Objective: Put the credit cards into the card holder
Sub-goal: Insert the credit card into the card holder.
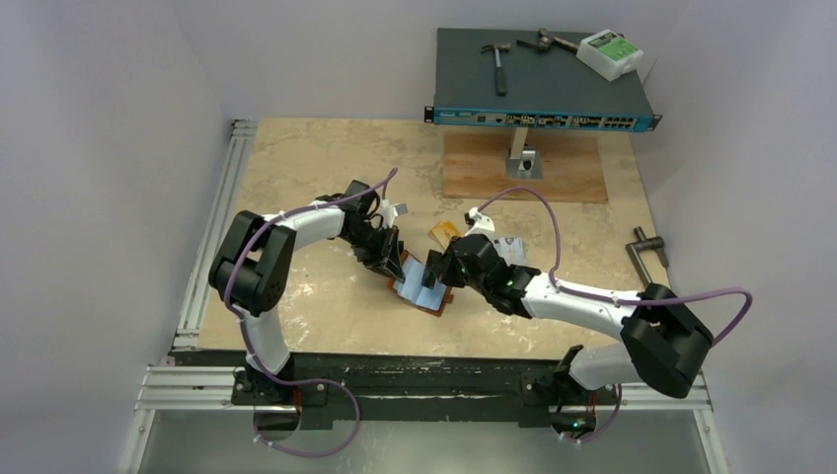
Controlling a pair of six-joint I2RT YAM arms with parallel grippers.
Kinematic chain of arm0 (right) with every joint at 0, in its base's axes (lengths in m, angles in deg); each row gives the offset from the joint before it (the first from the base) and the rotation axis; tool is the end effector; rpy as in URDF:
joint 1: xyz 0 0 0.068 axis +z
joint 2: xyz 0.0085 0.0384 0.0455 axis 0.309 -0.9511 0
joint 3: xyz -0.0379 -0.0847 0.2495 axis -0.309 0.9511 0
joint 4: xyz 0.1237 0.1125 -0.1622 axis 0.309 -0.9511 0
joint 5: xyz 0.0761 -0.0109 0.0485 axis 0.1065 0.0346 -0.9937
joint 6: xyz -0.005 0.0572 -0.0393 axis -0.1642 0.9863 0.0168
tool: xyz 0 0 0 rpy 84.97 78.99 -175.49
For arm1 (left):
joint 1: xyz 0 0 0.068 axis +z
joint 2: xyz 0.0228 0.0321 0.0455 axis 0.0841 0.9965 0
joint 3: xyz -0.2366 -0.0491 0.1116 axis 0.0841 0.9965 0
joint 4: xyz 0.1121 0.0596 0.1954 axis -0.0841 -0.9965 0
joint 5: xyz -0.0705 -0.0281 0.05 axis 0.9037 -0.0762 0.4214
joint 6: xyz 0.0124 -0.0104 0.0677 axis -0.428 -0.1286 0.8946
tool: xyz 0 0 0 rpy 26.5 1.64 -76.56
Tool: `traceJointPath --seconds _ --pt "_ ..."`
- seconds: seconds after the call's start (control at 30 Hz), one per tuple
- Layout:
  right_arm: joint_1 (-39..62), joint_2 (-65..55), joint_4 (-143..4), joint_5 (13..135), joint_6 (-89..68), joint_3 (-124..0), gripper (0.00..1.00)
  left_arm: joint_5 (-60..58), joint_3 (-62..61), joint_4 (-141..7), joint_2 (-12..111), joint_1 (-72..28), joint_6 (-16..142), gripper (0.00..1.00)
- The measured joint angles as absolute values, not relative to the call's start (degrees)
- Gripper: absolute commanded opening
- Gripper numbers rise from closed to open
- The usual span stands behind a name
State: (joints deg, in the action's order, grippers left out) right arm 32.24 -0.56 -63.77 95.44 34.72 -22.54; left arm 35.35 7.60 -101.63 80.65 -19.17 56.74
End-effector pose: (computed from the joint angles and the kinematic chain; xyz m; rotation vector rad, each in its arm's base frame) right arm 0.1816 0.1967 0.1956 0.1796 2.2595 0.7351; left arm 0.2767 -0.1669 0.1493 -0.3161 -2.8290 1.2285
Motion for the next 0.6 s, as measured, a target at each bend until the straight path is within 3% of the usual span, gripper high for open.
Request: traceJointPath --seconds 0.6 --pt "32.8 -10.3 -61.1 93.9 33.1 -27.4 0.00 35.5 7.7 -101.2 80.1 -19.1 56.6 0.00"
